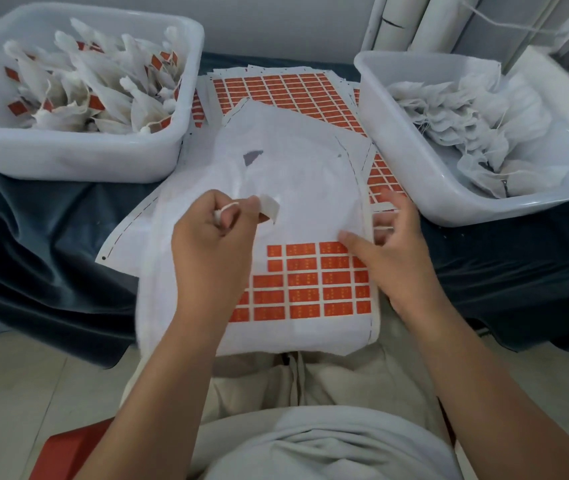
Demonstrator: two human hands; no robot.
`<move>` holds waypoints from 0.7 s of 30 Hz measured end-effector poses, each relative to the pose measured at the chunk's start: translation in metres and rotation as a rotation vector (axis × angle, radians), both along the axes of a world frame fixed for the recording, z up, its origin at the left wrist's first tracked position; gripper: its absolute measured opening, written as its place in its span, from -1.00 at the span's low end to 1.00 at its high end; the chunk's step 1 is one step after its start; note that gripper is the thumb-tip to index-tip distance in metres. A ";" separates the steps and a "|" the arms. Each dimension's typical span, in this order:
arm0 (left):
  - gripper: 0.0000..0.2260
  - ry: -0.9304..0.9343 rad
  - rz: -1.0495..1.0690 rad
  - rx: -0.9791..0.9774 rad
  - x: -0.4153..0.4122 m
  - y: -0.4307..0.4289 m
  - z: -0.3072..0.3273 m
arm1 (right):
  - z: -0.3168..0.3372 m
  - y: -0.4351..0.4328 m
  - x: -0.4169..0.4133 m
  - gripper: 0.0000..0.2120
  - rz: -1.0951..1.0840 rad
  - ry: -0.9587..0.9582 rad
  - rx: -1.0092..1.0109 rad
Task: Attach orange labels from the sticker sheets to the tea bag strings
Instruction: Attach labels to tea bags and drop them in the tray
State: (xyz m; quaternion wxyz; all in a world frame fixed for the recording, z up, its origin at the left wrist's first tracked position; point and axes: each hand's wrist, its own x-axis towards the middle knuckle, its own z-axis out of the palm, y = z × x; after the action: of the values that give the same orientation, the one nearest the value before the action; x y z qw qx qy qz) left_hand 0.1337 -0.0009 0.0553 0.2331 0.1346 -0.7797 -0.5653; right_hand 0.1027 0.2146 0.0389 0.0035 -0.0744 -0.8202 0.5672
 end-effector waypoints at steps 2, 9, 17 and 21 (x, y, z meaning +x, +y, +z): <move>-0.60 -0.049 -0.073 0.079 0.004 0.004 0.003 | 0.003 -0.006 0.008 -0.35 -0.038 0.266 0.210; -0.65 -0.091 -0.289 0.058 0.013 0.016 0.011 | 0.026 -0.025 0.028 -0.70 0.209 0.447 0.451; -0.73 -0.098 -0.369 -0.089 0.014 0.022 0.009 | 0.035 -0.018 0.025 -0.91 0.345 0.147 0.074; -0.70 -0.167 -0.490 0.064 0.013 0.017 0.015 | 0.030 -0.019 0.026 -0.91 0.234 0.185 0.031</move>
State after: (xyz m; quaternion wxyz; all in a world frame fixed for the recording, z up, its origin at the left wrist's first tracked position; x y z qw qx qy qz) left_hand 0.1469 0.0157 0.0699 0.0197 -0.0050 -0.7872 -0.6163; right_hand 0.1288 0.1955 0.0690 0.0138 0.0744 -0.8282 0.5552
